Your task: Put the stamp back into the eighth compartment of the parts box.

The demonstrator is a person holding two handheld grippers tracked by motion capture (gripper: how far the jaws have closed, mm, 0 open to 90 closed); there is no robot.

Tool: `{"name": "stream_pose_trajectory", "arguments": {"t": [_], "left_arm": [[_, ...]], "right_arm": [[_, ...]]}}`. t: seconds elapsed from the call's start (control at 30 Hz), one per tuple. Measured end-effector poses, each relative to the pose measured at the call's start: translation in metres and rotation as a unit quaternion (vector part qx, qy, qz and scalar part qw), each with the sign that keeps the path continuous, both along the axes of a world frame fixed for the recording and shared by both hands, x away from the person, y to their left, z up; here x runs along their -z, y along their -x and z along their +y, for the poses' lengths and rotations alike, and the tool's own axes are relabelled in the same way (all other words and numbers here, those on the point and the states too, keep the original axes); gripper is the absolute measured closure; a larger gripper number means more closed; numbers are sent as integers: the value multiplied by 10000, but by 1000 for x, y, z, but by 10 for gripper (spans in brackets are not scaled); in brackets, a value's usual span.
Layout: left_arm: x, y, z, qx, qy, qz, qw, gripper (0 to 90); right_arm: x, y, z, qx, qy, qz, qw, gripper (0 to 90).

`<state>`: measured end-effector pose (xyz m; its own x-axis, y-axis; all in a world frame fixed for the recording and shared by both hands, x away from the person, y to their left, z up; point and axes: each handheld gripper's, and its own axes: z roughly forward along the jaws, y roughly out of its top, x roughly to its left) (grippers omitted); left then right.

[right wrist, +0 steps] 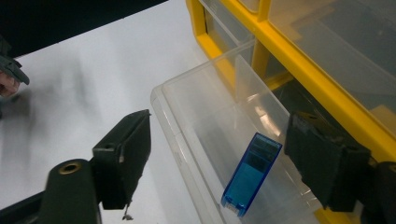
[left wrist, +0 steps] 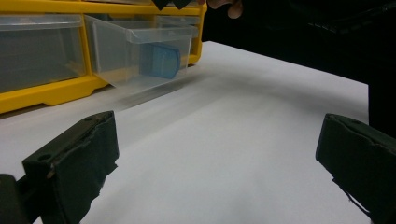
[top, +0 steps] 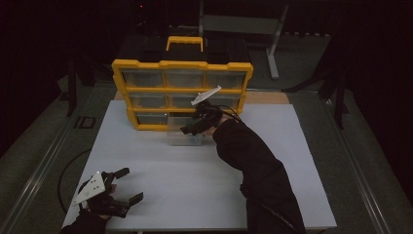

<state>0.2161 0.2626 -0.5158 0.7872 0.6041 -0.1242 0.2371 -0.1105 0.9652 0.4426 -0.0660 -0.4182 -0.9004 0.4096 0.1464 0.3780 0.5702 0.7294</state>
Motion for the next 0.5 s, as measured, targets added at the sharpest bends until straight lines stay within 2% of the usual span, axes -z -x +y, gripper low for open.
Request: {"name": "stream_pose_trajectory", "arguments": {"t": [0.17, 0.4, 0.47, 0.5], "left_arm": [[0, 0, 0, -7, 0, 3, 10000, 1], [0, 0, 0, -11, 10, 5, 10000, 1], [0, 0, 0, -11, 13, 9, 10000, 1], [0, 0, 0, -18, 4, 10, 10000, 1]], "right_arm": [[1, 4, -3, 24, -9, 63, 10000, 143], [1, 7, -11, 90, -117, 100, 9998, 97], [0, 7, -13, 122, -90, 78, 9999, 91], [-1, 8, -15, 78, 2, -6, 10000, 87]]}}
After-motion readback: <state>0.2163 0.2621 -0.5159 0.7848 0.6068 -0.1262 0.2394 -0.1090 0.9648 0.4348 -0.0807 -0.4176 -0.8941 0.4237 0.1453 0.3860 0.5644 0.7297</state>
